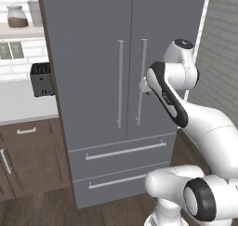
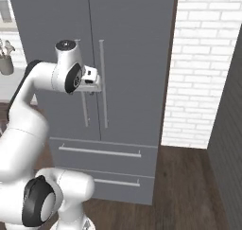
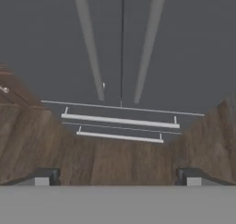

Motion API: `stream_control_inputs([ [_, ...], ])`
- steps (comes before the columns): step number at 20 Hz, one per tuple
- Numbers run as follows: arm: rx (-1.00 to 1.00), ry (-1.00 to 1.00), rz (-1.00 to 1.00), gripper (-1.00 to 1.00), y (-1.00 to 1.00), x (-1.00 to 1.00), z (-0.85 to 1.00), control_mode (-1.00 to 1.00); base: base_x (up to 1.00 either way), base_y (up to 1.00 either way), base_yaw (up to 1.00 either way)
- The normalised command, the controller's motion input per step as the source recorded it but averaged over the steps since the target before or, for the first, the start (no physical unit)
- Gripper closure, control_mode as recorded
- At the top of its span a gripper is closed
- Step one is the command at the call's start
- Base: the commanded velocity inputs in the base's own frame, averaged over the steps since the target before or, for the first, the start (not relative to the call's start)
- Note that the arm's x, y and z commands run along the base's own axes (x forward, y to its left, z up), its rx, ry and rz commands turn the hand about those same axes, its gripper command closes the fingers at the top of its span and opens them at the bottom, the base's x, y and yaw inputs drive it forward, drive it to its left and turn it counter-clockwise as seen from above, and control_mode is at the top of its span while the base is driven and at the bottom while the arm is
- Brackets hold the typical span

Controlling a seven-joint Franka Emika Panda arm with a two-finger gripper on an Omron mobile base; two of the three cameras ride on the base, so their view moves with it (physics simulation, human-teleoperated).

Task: Take the strawberry from the fridge and place it on top of the pancake, located on the dining counter.

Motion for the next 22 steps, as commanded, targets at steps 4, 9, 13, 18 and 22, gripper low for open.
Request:
stream_control_inputs([
  [4,0.00,-0.18,0.03,-1.00,-0.23,0.83,-0.01,-1.00,0.00,0.00,0.00],
  [9,0.01,-0.14,-0.02,-1.00,-0.04,0.66,-0.01,-1.00,0.00,0.00,0.00],
  [13,0.04,0.00,-0.20,-1.00,-0.01,0.60,0.00,-1.00,0.00,0.00,0.00],
  [18,0.09,-0.04,-0.09,-1.00,-0.04,0.58,0.00,-1.00,0.00,0.00,0.00],
  [22,0.09,-0.05,0.00,-1.00,-0.09,0.46,0.00,-1.00,0.00,0.00,0.00],
])
